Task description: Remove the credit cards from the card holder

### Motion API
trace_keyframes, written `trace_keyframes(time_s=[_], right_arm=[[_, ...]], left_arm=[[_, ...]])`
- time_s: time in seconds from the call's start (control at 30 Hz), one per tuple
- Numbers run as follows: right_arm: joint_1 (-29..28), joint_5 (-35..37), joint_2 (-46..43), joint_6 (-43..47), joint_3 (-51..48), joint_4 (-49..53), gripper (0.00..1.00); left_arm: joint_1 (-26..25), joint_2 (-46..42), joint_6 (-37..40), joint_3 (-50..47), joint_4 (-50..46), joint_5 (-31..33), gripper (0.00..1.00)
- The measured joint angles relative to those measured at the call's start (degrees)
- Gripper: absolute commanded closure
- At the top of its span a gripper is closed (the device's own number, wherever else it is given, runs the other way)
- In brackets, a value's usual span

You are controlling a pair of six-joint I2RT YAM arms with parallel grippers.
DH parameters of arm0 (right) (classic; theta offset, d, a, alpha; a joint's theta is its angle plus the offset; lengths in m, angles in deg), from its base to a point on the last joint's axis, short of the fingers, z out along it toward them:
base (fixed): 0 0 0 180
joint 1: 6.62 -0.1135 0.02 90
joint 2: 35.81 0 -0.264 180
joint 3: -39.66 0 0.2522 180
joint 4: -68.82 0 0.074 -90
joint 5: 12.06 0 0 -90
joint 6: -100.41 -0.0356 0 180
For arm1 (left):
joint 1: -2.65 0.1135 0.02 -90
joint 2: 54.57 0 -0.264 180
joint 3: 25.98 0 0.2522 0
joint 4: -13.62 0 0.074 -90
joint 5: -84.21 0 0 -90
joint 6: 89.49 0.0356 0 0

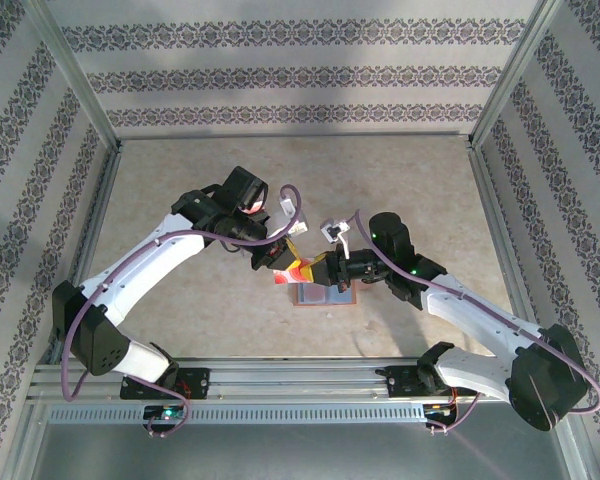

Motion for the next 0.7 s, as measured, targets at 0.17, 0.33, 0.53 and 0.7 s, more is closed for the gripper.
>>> trace_keyframes(time_s=[0.17,0.33,0.53,0.7], right_arm=[[0.1,1.3,-0.1,1.0,0.1,0.5,0.73],[0.9,4.0,-2.1,1.5,0.2,2.1,0.51],[2.1,8.4,-7.3,1.8,0.2,3.0,0.44],[2.1,14.7,-9.4,0.8,0.1,5.3,0.02]], left_arm=[[0.0,-0.5,0.4,-0.5,0.3,0.2,1.0],[0.0,-3.7,0.3,-4.0,3.3,4.4,1.0],[0.2,-9.5,0.1,-9.4,10.1,11.0,1.0],[2.6,-12.4,-0.3,-12.6,16.9,16.7,1.0]])
